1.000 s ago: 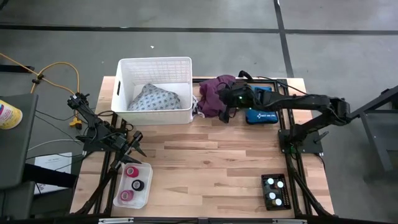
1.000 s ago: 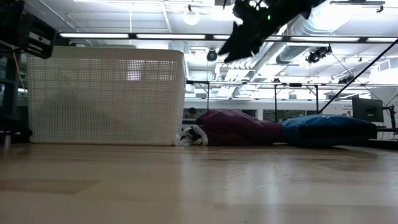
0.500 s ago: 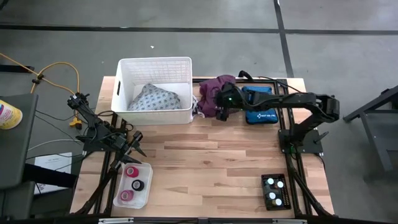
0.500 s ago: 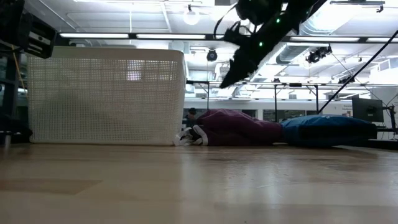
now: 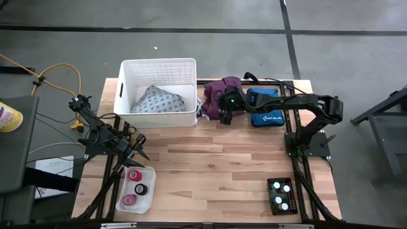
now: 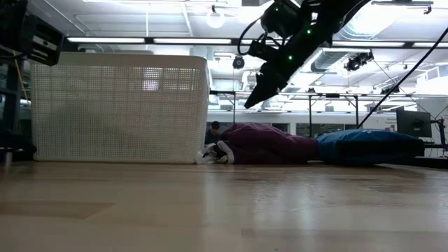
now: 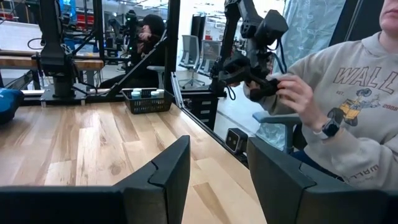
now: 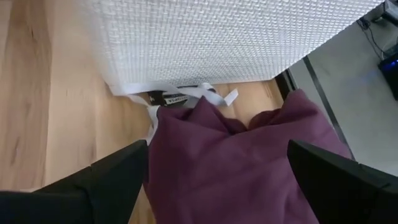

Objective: Pick & place medical supplies in basket/bin
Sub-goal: Put the violet patient gown into the top white bin

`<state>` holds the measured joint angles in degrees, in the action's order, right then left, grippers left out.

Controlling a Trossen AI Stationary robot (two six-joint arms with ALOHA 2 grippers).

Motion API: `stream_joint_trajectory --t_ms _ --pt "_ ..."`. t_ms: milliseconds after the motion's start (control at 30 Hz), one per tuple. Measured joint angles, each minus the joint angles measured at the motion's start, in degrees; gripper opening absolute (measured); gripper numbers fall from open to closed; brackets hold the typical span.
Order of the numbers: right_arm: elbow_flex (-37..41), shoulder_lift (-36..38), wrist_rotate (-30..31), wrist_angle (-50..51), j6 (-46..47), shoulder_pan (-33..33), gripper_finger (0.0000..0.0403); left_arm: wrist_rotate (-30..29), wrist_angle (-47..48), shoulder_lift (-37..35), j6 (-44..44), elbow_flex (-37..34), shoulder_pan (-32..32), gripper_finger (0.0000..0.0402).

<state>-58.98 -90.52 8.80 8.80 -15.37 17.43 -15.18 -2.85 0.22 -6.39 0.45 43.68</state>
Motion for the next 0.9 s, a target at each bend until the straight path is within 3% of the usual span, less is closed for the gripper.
stream_joint_trajectory --t_ms 433,900 --pt "0.0 -10.54 0.4 -1.48 0.54 -0.55 0.0372 -0.02 -0.36 0.0 0.01 0.0 -0.02 0.0153" --pt "-0.02 -16.49 6.49 -2.12 -1.04 -0.55 0.0372 -0.02 -0.37 0.01 0.0 0.0 0.0 0.0153"
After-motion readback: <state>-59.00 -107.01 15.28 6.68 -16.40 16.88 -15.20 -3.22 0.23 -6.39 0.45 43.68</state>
